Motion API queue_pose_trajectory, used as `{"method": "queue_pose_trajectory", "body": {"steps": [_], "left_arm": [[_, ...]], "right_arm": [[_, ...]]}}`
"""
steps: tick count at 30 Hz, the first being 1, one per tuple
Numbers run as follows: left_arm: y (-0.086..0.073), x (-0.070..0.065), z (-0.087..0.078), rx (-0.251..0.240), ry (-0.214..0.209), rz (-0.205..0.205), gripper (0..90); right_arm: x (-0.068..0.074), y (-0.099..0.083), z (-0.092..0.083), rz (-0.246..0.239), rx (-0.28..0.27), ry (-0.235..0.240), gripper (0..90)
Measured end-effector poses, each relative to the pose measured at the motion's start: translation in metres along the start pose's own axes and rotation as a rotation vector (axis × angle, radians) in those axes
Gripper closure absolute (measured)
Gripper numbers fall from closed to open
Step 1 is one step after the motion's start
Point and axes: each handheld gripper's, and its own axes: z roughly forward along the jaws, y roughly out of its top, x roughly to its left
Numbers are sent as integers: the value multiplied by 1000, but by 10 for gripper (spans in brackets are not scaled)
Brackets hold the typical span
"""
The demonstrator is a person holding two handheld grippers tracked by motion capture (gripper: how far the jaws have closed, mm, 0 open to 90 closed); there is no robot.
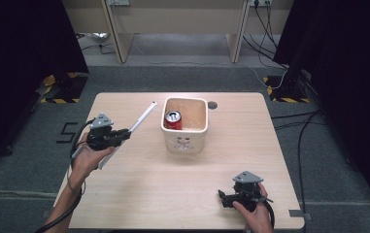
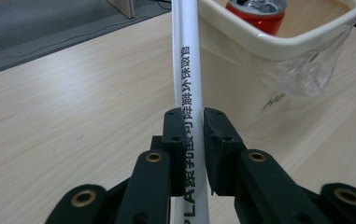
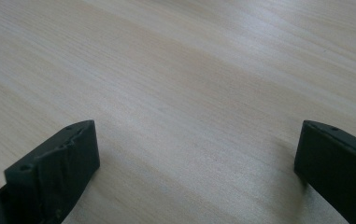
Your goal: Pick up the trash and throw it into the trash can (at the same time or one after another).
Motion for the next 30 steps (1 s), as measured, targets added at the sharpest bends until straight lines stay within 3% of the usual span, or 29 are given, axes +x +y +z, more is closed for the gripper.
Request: {"method": "queue_pose_trajectory", "body": {"steps": [3, 14, 30], "left_arm": [[6, -2, 1, -10, -44, -9, 788], [39, -16, 2, -43, -103, 18, 788], [72, -31, 20, -46, -141, 53, 788]], "right_arm": [[0, 0, 0, 0, 0, 0, 3], [0, 0, 0, 1, -2, 0, 3], [0, 0, 0, -2, -1, -1, 3]]}}
